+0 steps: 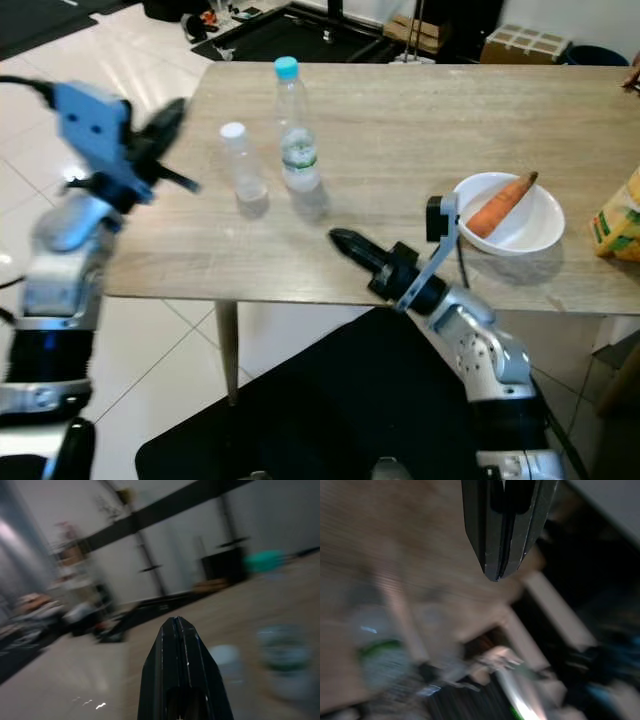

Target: Restocking fridge

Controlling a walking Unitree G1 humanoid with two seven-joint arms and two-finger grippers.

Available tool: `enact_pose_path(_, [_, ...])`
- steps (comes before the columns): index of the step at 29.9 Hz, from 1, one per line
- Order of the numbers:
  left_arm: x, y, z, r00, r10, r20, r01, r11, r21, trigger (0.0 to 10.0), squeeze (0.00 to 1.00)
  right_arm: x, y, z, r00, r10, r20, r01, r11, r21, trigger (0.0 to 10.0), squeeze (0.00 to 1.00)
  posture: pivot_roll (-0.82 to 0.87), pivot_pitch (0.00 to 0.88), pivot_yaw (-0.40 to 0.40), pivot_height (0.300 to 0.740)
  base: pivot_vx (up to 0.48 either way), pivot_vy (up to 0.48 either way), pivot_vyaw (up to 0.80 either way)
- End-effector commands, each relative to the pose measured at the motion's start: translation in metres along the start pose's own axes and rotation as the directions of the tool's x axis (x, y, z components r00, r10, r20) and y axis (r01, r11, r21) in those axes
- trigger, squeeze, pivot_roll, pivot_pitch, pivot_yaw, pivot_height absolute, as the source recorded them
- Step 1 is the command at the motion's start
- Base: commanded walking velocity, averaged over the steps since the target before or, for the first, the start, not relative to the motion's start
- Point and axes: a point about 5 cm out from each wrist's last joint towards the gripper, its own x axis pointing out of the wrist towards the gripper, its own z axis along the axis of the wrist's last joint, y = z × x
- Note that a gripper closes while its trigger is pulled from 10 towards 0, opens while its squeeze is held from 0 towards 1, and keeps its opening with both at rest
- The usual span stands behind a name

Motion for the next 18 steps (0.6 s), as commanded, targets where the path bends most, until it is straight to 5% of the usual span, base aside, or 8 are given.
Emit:
enact_pose_path(1, [-0.002,0.000,-0.001,1.000,-0.005,-0.024,0.006,0.999,0.035,10.0,0.00,0.002,0.000,-0.003,1.000,-0.009,-0.006,0.008,1.000,-0.006,10.0,0.00,-0.13,0.149,0.051,0.725,0.000,0.000,0.00])
enact_pose_path(6, [0.004,0.018,-0.011,0.995,0.055,-0.085,-0.046,0.994,0.104,10.0,0.00,0.011,-0.017,-0.004,0.986,-0.164,-0.026,0.161,0.982,-0.096,10.0,0.00,-0.12,0.155,0.041,0.725,0.000,0.000,0.00])
enact_pose_path(11, [0.014,0.029,-0.046,0.983,0.057,-0.172,-0.059,0.998,-0.006,10.0,0.03,0.031,-0.022,-0.004,0.973,-0.224,-0.048,0.210,0.956,-0.206,10.0,0.00,-0.12,0.165,0.040,0.725,0.000,0.000,0.00])
enact_pose_path(12, [0.017,0.029,-0.053,0.981,0.038,-0.190,-0.050,0.997,-0.059,10.0,0.24,0.035,-0.022,-0.003,0.971,-0.236,-0.042,0.222,0.950,-0.220,10.0,0.00,-0.12,0.172,0.038,0.725,0.000,0.000,0.00])
enact_pose_path(13, [0.019,0.030,-0.060,0.977,0.025,-0.213,-0.047,0.994,-0.099,10.0,0.60,0.039,-0.022,-0.002,0.970,-0.242,-0.031,0.229,0.947,-0.227,10.0,0.00,-0.12,0.177,0.038,0.725,0.000,0.000,0.00])
enact_pose_path(14, [0.019,0.030,-0.060,0.977,0.025,-0.213,-0.047,0.994,-0.099,10.0,0.60,0.039,-0.022,-0.002,0.970,-0.242,-0.031,0.229,0.947,-0.227,10.0,0.00,-0.12,0.177,0.038,0.725,0.000,0.000,0.00])
enact_pose_path(15, [0.021,0.029,-0.065,0.972,0.006,-0.236,-0.038,0.990,-0.132,10.0,0.96,0.042,-0.022,-0.002,0.969,-0.247,-0.021,0.236,0.943,-0.234,10.0,0.00,-0.12,0.177,0.038,0.725,0.000,0.000,0.00])
enact_pose_path(18, [0.024,0.027,-0.073,0.962,-0.045,-0.269,0.000,0.986,-0.166,10.0,1.00,0.049,-0.019,0.002,0.969,-0.245,0.017,0.243,0.943,-0.230,10.0,0.00,-0.13,0.187,0.039,0.725,0.000,0.000,0.00])
